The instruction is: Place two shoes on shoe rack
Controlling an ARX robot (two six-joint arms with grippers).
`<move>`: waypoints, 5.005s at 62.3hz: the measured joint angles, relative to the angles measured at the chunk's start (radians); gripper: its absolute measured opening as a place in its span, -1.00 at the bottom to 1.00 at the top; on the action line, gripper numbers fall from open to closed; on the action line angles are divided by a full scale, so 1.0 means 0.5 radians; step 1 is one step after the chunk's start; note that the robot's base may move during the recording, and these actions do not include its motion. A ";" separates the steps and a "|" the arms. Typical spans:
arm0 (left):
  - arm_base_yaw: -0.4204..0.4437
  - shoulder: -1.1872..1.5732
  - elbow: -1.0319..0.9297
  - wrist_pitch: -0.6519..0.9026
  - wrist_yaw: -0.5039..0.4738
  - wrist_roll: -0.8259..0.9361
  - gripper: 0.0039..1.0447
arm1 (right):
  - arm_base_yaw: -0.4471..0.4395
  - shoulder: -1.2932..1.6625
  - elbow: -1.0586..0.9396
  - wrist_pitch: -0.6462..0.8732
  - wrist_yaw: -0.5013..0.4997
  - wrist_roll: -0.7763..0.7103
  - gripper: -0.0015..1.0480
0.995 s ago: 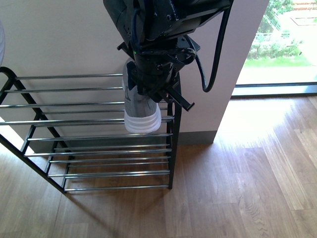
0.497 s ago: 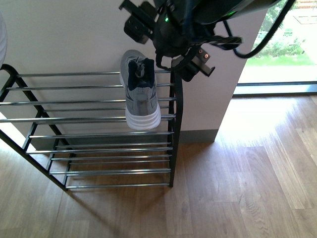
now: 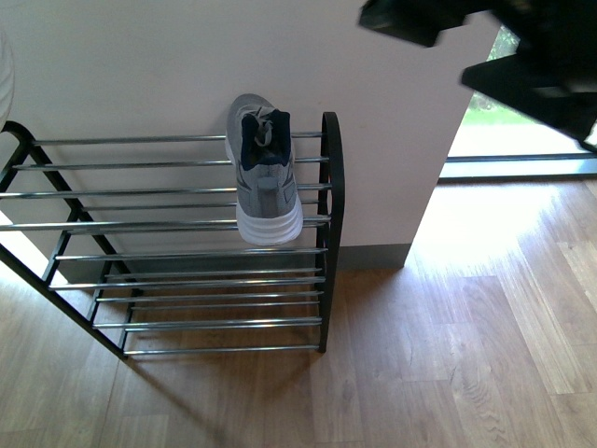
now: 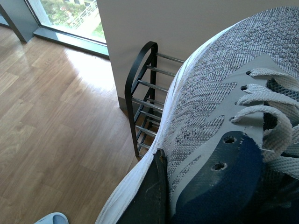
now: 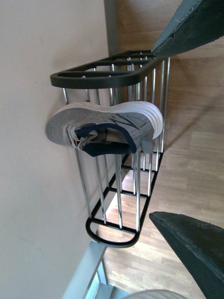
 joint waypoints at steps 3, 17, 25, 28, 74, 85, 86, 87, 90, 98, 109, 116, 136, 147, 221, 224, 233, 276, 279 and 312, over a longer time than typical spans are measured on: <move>0.000 0.000 0.000 0.000 0.000 0.000 -0.98 | -0.084 -0.185 -0.112 -0.021 -0.079 -0.058 0.82; 0.000 0.000 0.000 0.000 -0.001 0.000 -0.98 | -0.390 -0.682 -0.372 -0.063 -0.265 -0.089 0.82; 0.000 0.000 -0.001 0.000 0.005 0.000 -0.98 | -0.393 -0.696 -0.386 -0.035 -0.224 -0.125 0.81; 0.000 0.000 -0.001 0.000 0.005 0.000 -0.98 | -0.350 -0.683 -0.467 0.205 0.073 -0.283 0.69; -0.002 0.000 -0.001 0.000 0.003 -0.001 -0.98 | -0.699 -1.431 -1.175 0.497 0.366 -1.009 -0.97; -0.002 0.000 -0.001 0.000 -0.001 0.000 -0.98 | -0.880 -1.623 -1.229 0.367 0.188 -1.010 -0.97; -0.002 0.000 -0.001 0.000 -0.001 0.000 -0.98 | -0.885 -1.633 -1.233 0.360 0.188 -1.010 -0.97; -0.002 0.000 -0.001 0.000 -0.001 0.000 -0.98 | -0.894 -1.666 -1.242 0.340 0.185 -1.010 -0.97; -0.002 0.000 -0.001 0.000 0.000 0.000 -0.98 | -0.895 -1.716 -1.254 0.299 0.175 -1.010 -0.97; -0.002 0.000 -0.001 0.000 -0.001 0.000 -0.98 | -0.897 -1.799 -1.312 0.305 0.169 -1.011 -0.97; -0.002 0.000 -0.001 0.000 -0.001 0.000 -0.98 | -0.899 -2.021 -1.312 0.102 0.171 -1.011 -0.97; -0.002 0.000 -0.001 0.000 0.001 0.000 -0.98 | -0.899 -2.116 -1.312 0.008 0.171 -1.010 -0.97; -0.002 0.000 -0.001 0.000 0.000 0.000 -0.98 | -0.899 -2.364 -1.312 -0.233 0.171 -1.010 -0.97; -0.002 0.000 -0.001 0.000 0.000 0.000 -0.98 | -0.899 -2.469 -1.312 -0.338 0.171 -1.010 -0.97; 0.209 1.458 0.712 0.516 0.479 0.401 -0.98 | -0.899 -2.887 -1.312 -0.768 0.172 -1.014 0.82; 0.223 1.594 0.792 0.517 0.488 0.343 -0.98 | -0.899 -2.887 -1.312 -0.768 0.172 -1.014 0.82; 0.241 1.994 1.032 0.519 0.541 0.065 -0.98 | -0.899 -2.888 -1.312 -0.768 0.172 -1.014 0.82; 0.092 3.281 2.001 0.619 0.734 -0.556 -0.90 | -0.899 -2.888 -1.312 -0.768 0.172 -1.014 0.82; 0.082 3.292 2.011 0.622 0.742 -0.552 -0.73 | -0.899 -2.888 -1.312 -0.768 0.172 -1.014 0.82; 0.069 2.399 1.439 0.492 0.392 -0.588 0.83 | -0.899 -2.888 -1.312 -0.768 0.172 -1.014 0.82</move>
